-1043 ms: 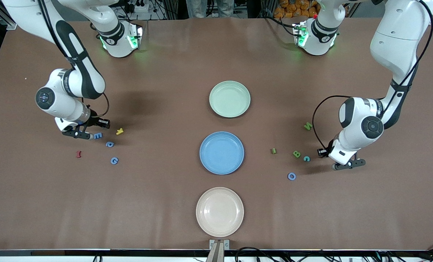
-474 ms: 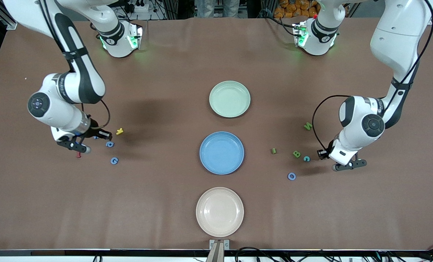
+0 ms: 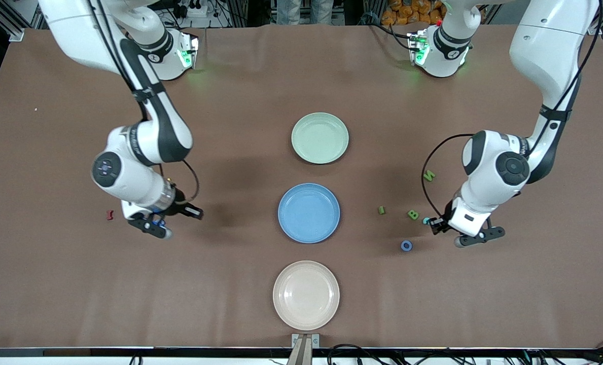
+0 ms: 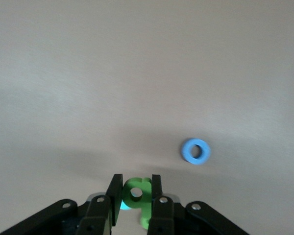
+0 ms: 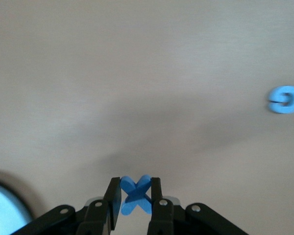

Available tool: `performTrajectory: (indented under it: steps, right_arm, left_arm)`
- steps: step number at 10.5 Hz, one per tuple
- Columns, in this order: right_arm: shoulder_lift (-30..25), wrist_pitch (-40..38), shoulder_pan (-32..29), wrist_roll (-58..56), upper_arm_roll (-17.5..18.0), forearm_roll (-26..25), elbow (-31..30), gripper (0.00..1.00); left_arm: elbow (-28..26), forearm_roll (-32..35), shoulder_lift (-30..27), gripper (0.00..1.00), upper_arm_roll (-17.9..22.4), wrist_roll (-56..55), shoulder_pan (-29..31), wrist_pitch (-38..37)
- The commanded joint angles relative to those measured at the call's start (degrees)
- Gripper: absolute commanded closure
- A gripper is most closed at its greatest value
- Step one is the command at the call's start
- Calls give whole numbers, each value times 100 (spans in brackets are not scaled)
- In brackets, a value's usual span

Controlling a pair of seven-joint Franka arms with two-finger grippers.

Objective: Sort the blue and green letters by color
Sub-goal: 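Place the p on the green plate while the right gripper places X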

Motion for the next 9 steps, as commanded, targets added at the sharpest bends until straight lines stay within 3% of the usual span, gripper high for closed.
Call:
performTrajectory:
  steps: [1,5,9]
  right_arm:
    - [818,-72,230,681,269,173,1230,80]
    - [1258,620,668,1313,569,173,1452,81]
    - [1567,833,880,1982,1070,155,1795,81]
  left_arm:
    - [140,-85,71,100,-100,-814,-390,-103]
    - [168,-14,132,100,-83,-2557,-1733,-112]
    - [79,-14,211,100,-92,-3435,-2982,-919]
